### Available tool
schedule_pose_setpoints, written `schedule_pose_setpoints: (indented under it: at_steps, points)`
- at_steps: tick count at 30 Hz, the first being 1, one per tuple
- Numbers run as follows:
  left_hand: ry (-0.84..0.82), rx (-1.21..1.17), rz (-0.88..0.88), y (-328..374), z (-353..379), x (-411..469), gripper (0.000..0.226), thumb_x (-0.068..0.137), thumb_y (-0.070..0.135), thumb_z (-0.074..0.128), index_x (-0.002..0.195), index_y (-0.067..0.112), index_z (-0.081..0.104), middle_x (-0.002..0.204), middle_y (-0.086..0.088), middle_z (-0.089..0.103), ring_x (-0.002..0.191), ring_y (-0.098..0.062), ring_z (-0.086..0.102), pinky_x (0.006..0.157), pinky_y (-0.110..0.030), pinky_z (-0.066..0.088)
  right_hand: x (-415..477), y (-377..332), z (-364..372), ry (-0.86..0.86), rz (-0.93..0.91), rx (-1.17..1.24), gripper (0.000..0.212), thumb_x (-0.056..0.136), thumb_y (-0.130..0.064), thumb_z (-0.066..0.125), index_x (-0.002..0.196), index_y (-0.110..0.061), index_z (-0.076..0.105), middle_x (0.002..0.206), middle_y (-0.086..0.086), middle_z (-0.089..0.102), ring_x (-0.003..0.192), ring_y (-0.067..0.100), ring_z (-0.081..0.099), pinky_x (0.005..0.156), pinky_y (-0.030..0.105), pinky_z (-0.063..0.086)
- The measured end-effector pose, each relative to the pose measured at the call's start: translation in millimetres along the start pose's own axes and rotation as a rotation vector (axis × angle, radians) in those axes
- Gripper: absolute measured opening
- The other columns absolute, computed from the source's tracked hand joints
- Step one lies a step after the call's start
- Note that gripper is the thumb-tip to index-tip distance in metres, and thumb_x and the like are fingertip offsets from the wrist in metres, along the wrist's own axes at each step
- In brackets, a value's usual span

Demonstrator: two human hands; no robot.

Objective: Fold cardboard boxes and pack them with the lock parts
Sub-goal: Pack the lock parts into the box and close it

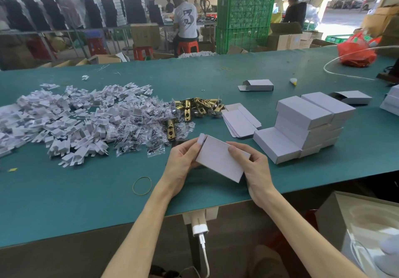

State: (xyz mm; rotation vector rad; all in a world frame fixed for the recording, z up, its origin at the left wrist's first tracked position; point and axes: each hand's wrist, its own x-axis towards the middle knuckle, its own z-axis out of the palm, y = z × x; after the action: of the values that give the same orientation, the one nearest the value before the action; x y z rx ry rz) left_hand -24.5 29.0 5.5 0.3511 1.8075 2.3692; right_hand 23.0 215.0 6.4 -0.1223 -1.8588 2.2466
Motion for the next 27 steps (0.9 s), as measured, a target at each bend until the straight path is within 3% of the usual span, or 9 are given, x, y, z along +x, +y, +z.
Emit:
schedule_pose_setpoints:
  at_steps: [5,11,17,23,27]
  points:
    - [-0.008,0.024,-0.007,-2,-1,2,0.021,0.099,0.034,0.066,0.115,0.034,0.08,0.111,0.002,0.077,0.097,-0.008,0.068,0.08,-0.029,0.06,1,2,-1,-0.007,-0.003,-0.018,0.029,0.08,-0.044,0.079,0.102,-0.026,0.08,0.098,-0.006,0.073,0.085,0.014,0.063,0.069,0.027,0.053]
    - [-0.033,0.026,-0.018,-5,-3,4,0.028,0.103,0.026,0.061,0.128,0.023,0.073,0.118,-0.002,0.075,0.103,-0.01,0.066,0.089,-0.031,0.059,2,3,-2,-0.009,-0.006,-0.004,0.03,0.081,-0.046,0.077,0.104,-0.026,0.08,0.099,-0.005,0.074,0.086,0.013,0.063,0.071,0.029,0.052]
    - [-0.075,0.022,-0.026,-2,1,2,0.037,0.098,0.034,0.062,0.133,0.024,0.071,0.129,-0.003,0.072,0.11,-0.012,0.065,0.092,-0.031,0.058,2,4,-2,-0.014,-0.034,-0.018,0.023,0.089,-0.043,0.072,0.103,-0.025,0.078,0.101,-0.002,0.073,0.087,0.013,0.065,0.073,0.034,0.052]
    - [-0.166,0.116,-0.026,-1,2,-2,0.049,0.105,0.044,0.046,0.151,0.029,0.052,0.143,0.01,0.064,0.128,-0.013,0.063,0.106,-0.031,0.052,2,6,1,-0.026,-0.068,-0.093,0.019,0.095,-0.044,0.064,0.104,-0.028,0.073,0.096,-0.008,0.071,0.082,0.01,0.064,0.064,0.021,0.051]
    - [-0.209,0.207,-0.034,-1,1,-2,0.059,0.101,0.035,0.056,0.158,0.029,0.04,0.148,0.006,0.06,0.137,-0.018,0.055,0.118,-0.036,0.041,4,10,5,-0.002,-0.089,-0.179,0.026,0.098,-0.049,0.057,0.106,-0.027,0.068,0.093,-0.013,0.068,0.079,0.001,0.063,0.062,0.016,0.049]
